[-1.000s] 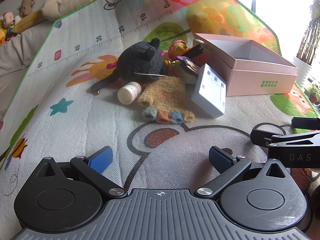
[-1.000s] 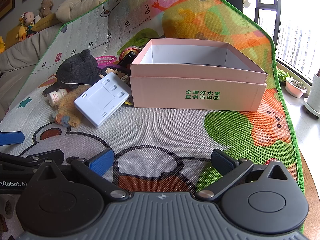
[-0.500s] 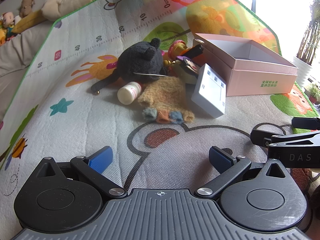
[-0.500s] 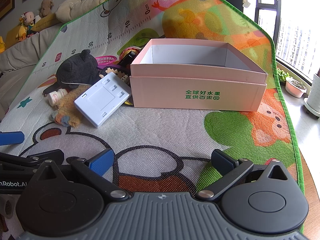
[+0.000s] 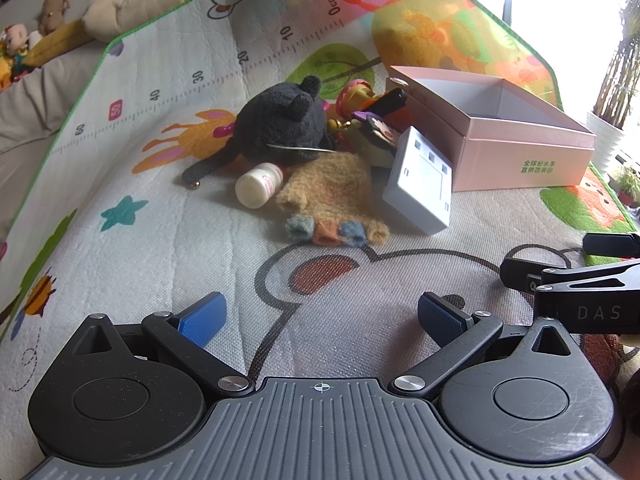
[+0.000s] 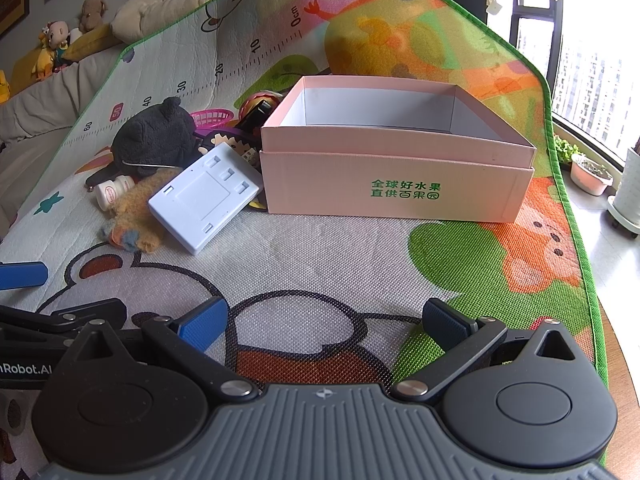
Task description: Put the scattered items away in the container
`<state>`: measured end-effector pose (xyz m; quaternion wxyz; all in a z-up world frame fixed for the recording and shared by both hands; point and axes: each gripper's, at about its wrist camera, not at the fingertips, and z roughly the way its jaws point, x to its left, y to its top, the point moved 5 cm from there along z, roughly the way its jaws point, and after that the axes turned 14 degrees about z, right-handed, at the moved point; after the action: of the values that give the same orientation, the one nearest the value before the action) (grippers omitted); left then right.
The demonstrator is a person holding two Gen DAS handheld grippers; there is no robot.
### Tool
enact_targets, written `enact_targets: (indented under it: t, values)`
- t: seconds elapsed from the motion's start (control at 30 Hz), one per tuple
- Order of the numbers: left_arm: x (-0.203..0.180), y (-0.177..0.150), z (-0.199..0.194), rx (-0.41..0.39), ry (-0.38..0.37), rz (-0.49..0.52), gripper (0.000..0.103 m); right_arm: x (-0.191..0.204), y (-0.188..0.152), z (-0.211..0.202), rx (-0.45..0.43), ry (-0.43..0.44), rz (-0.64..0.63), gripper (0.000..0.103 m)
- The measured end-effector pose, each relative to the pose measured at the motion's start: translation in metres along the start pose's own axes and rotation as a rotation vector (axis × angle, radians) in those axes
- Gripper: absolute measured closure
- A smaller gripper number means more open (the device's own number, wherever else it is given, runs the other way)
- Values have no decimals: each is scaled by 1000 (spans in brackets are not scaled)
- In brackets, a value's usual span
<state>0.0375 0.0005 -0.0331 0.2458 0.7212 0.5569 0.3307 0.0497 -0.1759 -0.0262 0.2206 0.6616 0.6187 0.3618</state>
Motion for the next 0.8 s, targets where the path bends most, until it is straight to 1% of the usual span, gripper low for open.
enact_targets:
  t: [0.43,0.8]
  values:
    - [-1,-4,-7,9,-5,16,0,0,3,3,50,1,-22,0]
    - [-1,-6,-8,2,-14,20,0,0,3,4,52,1,-16,0]
